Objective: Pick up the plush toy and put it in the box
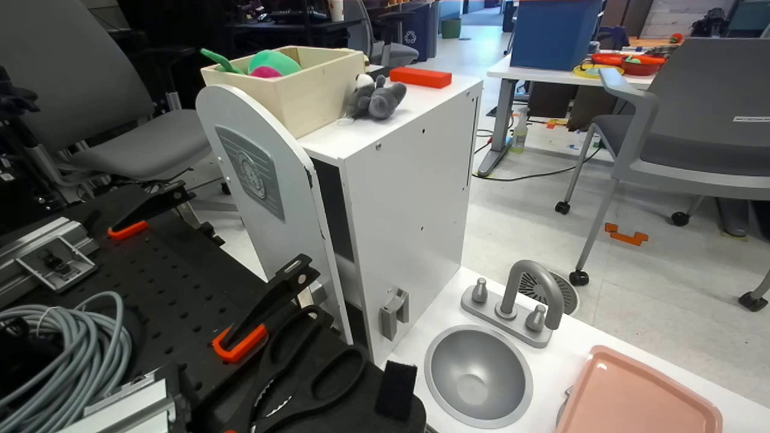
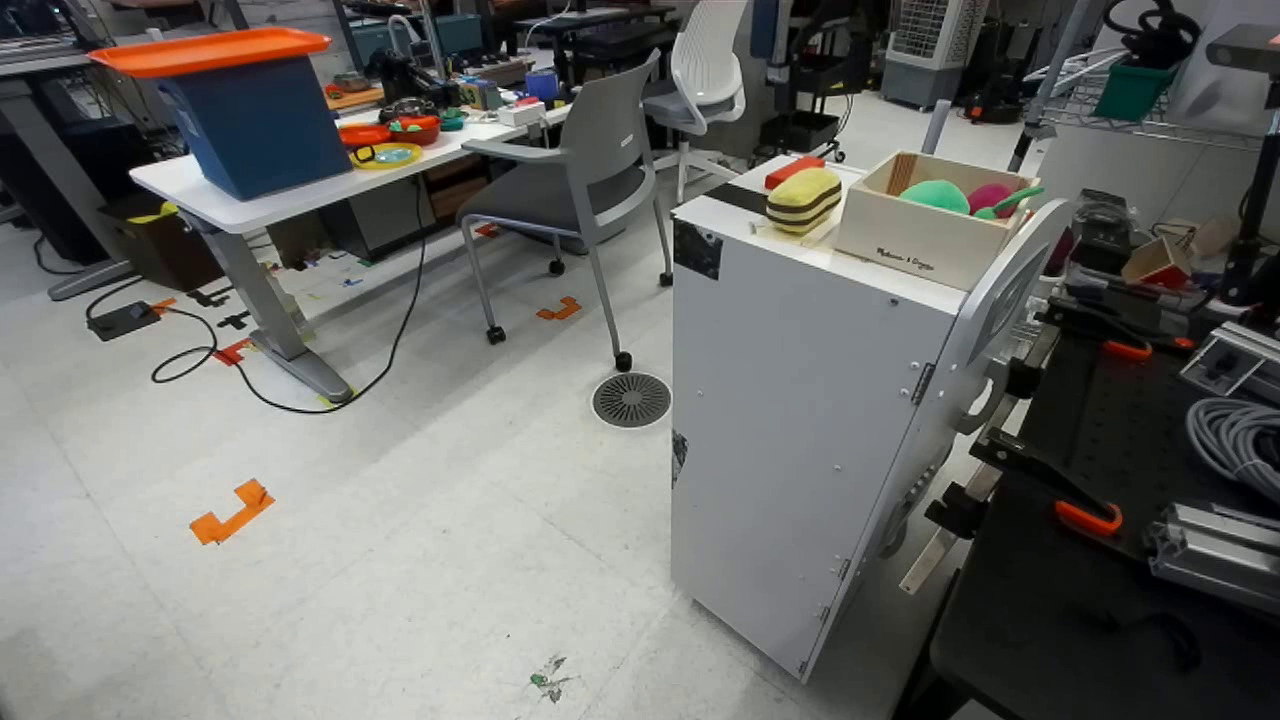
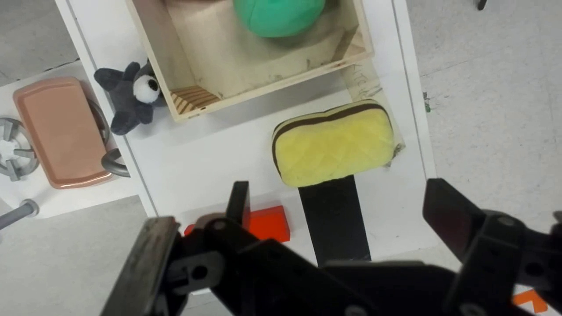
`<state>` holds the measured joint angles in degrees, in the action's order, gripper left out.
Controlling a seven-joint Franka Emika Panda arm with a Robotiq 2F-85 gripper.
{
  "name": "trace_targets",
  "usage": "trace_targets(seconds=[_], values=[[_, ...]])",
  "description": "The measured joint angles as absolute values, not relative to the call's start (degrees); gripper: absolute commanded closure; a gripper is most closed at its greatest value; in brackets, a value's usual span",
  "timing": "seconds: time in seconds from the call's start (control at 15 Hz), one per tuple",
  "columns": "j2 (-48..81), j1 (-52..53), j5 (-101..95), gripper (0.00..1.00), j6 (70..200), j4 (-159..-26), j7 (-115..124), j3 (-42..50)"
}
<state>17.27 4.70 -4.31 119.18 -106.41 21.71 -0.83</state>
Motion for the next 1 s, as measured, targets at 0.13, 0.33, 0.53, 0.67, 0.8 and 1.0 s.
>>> trace_targets(seconds=[0.13, 0.33, 0.53, 0.67, 0.8, 1.0], values=[[17.4, 4.7, -4.3, 0.00, 119.0, -106.9, 21.3, -0.5], [18.1, 4.5, -4.3, 0.00, 118.8, -107.3, 20.8, 0.0], [19.6, 4.4, -4.3, 0.00, 118.8, -107.3, 20.8, 0.5], [20.4, 4.4, -4.3, 0.00, 118.8, -107.2, 20.8, 0.6], [21.1, 4.4, -4.3, 0.00, 118.8, -107.0, 20.8, 0.6], [21.9, 4.5, -4.3, 0.00, 119.1, -106.8, 20.8, 0.6]])
